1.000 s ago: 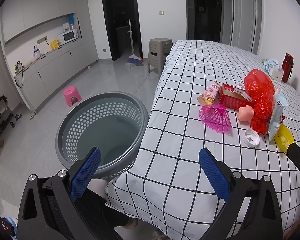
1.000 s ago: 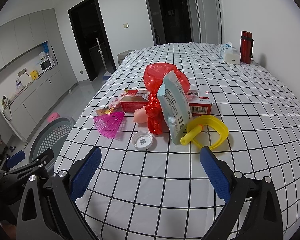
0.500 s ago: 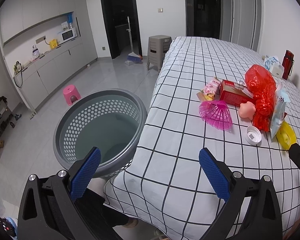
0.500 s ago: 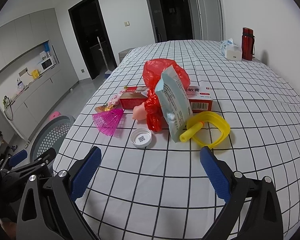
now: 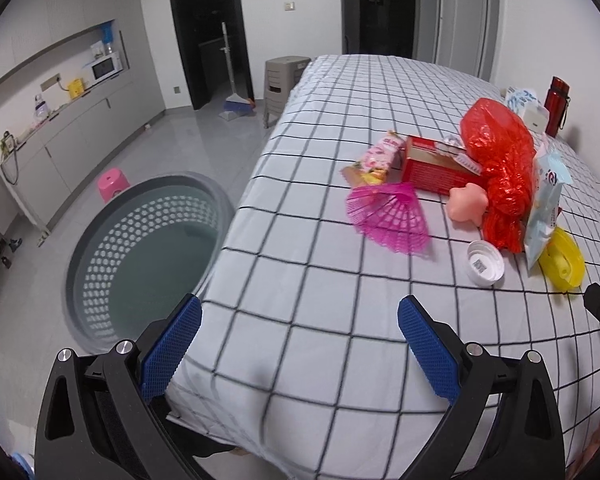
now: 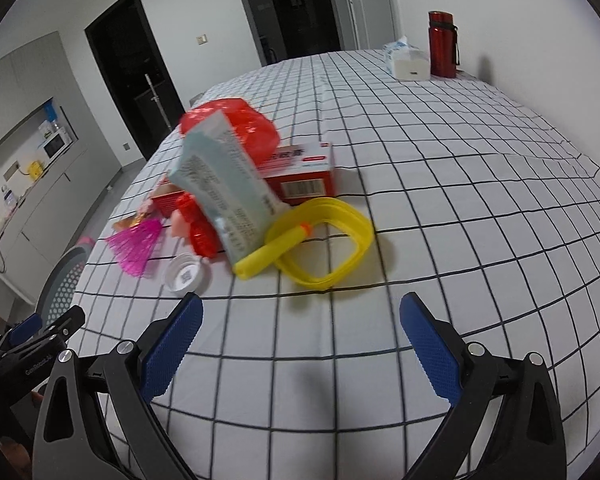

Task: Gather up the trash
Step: 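Reach the right tool to the yellow stick and close on it, then grasp the white bottle cap with the left tool while right lifts the yellow stick, then carry cap and stick over the grey basket and open both tools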

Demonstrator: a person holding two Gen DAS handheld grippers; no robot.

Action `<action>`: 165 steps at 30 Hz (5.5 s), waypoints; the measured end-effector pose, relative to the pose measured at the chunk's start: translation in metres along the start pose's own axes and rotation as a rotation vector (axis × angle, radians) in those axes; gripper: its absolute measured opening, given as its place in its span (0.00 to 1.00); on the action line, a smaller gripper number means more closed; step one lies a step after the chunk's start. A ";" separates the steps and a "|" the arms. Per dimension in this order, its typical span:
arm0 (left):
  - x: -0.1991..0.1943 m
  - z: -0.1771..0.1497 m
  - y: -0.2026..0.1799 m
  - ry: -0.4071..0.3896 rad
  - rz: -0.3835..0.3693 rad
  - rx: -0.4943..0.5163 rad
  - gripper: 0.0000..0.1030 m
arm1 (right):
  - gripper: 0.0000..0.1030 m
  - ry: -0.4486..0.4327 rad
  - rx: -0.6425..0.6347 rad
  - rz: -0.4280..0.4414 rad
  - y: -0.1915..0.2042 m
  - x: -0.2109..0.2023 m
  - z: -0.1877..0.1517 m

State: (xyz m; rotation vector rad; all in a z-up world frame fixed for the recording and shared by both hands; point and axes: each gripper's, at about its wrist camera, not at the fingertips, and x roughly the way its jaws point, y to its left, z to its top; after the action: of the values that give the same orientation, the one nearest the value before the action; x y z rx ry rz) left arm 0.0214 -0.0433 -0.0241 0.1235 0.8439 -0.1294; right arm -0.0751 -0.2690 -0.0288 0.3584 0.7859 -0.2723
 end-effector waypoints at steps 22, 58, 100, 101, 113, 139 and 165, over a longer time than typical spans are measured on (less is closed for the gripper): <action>0.022 0.011 -0.034 0.018 0.010 0.060 0.94 | 0.66 0.021 -0.097 -0.015 0.021 0.036 0.015; 0.020 0.015 -0.076 0.012 -0.121 0.125 0.94 | 0.13 -0.070 0.016 0.123 -0.033 0.001 0.023; -0.032 0.030 0.029 -0.098 -0.072 0.058 0.38 | 0.13 -0.132 -0.107 0.288 0.049 -0.053 0.037; -0.032 0.031 0.038 -0.099 -0.059 0.043 0.38 | 0.13 -0.130 -0.128 0.310 0.062 -0.054 0.038; 0.011 0.016 0.183 -0.031 0.100 -0.142 0.38 | 0.13 0.078 -0.365 0.540 0.246 0.019 0.018; 0.077 -0.010 0.251 0.088 0.103 -0.241 0.61 | 0.24 0.298 -0.486 0.527 0.361 0.116 -0.014; 0.022 -0.012 0.236 0.037 0.166 -0.255 0.67 | 0.34 0.202 -0.451 0.537 0.322 0.067 -0.012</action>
State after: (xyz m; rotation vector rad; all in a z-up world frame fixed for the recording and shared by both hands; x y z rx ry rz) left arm 0.0651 0.1896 -0.0354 -0.0444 0.8760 0.1366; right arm 0.0809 0.0201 -0.0172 0.1592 0.8914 0.4467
